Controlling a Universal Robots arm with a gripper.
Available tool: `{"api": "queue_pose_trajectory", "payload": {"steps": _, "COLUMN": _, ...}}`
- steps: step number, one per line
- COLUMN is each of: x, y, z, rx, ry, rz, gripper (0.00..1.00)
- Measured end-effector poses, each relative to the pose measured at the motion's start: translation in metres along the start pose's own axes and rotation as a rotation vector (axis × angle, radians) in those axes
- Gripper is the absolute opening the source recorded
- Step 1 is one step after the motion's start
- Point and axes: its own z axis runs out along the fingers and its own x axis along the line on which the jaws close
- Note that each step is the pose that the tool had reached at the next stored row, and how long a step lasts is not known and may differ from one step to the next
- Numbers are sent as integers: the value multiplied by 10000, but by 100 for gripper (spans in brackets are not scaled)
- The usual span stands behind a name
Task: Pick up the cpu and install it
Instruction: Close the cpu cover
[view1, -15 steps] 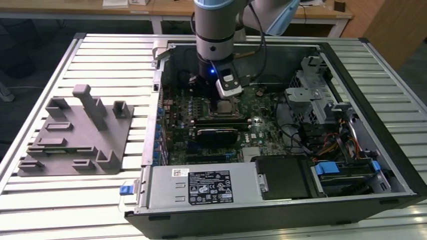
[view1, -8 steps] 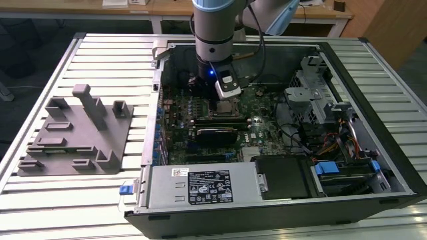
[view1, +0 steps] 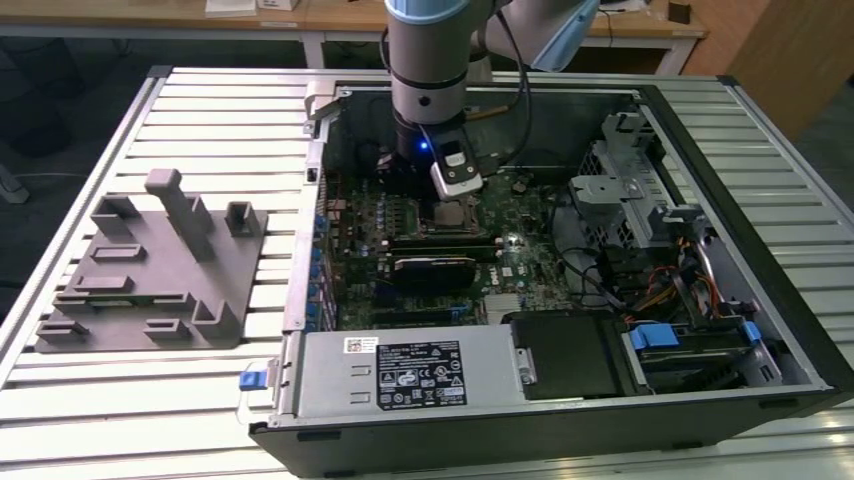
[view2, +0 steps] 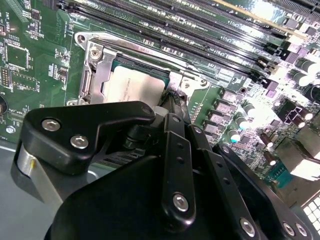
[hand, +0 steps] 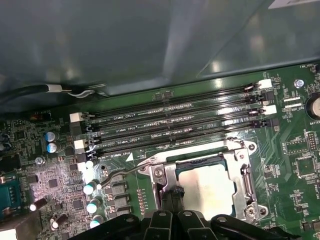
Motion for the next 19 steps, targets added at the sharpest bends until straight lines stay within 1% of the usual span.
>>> {"api": "queue_pose_trajectory", "payload": {"steps": 13, "x": 5, "y": 10, "z": 3, "rx": 2, "ry": 2, "rz": -1, "gripper": 11}}
{"api": "queue_pose_trajectory", "payload": {"steps": 17, "x": 9, "y": 9, "z": 6, "rx": -53, "ry": 13, "rz": 1, "gripper": 11}}
{"api": "queue_pose_trajectory", "payload": {"steps": 18, "x": 10, "y": 8, "z": 7, "rx": -93, "ry": 22, "rz": 0, "gripper": 11}}
{"api": "queue_pose_trajectory", "payload": {"steps": 19, "x": 11, "y": 8, "z": 9, "rx": -152, "ry": 35, "rz": 0, "gripper": 11}}
